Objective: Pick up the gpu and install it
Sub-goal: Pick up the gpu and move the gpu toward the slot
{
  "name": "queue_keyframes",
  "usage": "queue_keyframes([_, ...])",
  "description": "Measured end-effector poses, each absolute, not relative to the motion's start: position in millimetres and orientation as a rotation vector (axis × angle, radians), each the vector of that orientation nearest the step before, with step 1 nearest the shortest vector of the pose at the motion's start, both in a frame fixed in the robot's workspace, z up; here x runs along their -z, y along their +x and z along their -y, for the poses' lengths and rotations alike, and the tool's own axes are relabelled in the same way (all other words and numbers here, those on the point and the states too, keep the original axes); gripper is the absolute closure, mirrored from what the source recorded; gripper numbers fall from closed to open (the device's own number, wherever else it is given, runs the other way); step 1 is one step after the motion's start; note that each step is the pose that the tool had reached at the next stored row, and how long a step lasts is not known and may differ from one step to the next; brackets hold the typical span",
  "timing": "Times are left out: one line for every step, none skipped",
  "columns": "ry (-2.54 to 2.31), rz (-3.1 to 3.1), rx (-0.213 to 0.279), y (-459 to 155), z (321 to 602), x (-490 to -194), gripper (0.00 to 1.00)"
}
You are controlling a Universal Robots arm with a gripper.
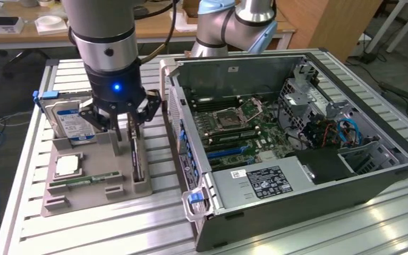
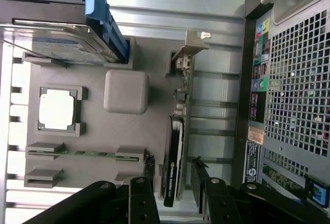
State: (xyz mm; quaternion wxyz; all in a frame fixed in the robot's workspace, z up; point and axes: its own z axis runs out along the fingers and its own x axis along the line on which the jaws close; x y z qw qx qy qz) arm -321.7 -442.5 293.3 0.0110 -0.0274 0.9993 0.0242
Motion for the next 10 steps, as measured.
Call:
queue_keyframes([-0.086, -3.118, -0.075, -321.7, 442.8, -292.3, 0.58])
queue_keyframes([-0.087, -3.118, -0.075, -321.7, 443.0, -291.0, 0.58])
queue_keyframes([-0.088, -3.117, -0.075, -321.7, 443.2, -289.7, 0.58])
queue_keyframes([-0.097, -3.117, -0.076, -321.7, 445.3, -276.0, 0.58])
queue_keyframes([-0.097, -3.117, -0.076, -321.7, 445.3, -276.0, 0.58])
queue_keyframes([-0.097, -3.117, -0.076, -321.7, 445.3, -276.0, 0.58])
queue_keyframes([-0.097, -3.117, -0.076, -321.7, 445.3, -276.0, 0.58])
queue_keyframes([-0.097, -3.117, -0.076, -321.7, 445.3, -276.0, 0.58])
queue_keyframes([-0.097, -3.117, -0.076, -321.7, 445.3, -276.0, 0.58])
queue_keyframes([-0.097, -3.117, -0.076, -321.7, 445.3, -276.0, 0.58])
